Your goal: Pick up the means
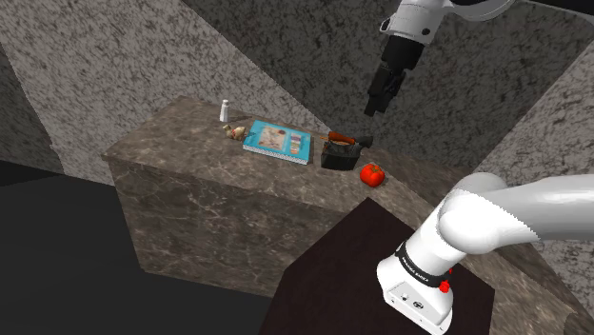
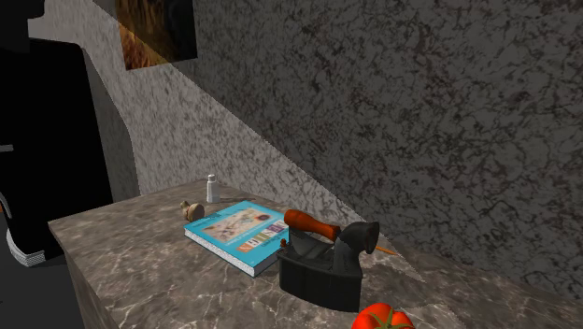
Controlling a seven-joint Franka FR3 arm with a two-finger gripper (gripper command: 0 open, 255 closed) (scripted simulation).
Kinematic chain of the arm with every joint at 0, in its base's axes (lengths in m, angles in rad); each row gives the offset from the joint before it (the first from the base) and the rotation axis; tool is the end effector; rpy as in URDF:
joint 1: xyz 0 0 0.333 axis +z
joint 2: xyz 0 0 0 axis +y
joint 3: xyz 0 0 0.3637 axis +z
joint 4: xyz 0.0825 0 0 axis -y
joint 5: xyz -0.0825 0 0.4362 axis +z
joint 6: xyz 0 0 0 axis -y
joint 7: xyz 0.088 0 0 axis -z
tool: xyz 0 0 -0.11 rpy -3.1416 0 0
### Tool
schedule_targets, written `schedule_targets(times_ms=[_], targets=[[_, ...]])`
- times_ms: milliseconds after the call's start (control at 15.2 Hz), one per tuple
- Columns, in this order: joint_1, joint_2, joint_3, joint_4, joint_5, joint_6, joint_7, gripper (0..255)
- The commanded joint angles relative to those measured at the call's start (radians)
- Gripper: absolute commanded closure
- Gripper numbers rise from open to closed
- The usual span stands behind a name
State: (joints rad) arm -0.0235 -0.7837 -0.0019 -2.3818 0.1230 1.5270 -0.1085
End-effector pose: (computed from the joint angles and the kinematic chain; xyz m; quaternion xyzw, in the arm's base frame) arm 0.3202 0.0056 0.6043 -0.9965 -0.0422 0.0313 0.0643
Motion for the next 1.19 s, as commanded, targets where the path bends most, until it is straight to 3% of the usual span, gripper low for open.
schedule_targets(times_ms=[0,528,1122], targets=[[0.000,0.000,0.000,0.000,0.000,0.000,0.000,0],[-0.032,0.052,-0.151,-0.118,-0.132,0.186,-0.254,0],[-0.051,0.250,-0.332,-0.134,-0.232,0.436,-0.533,0]])
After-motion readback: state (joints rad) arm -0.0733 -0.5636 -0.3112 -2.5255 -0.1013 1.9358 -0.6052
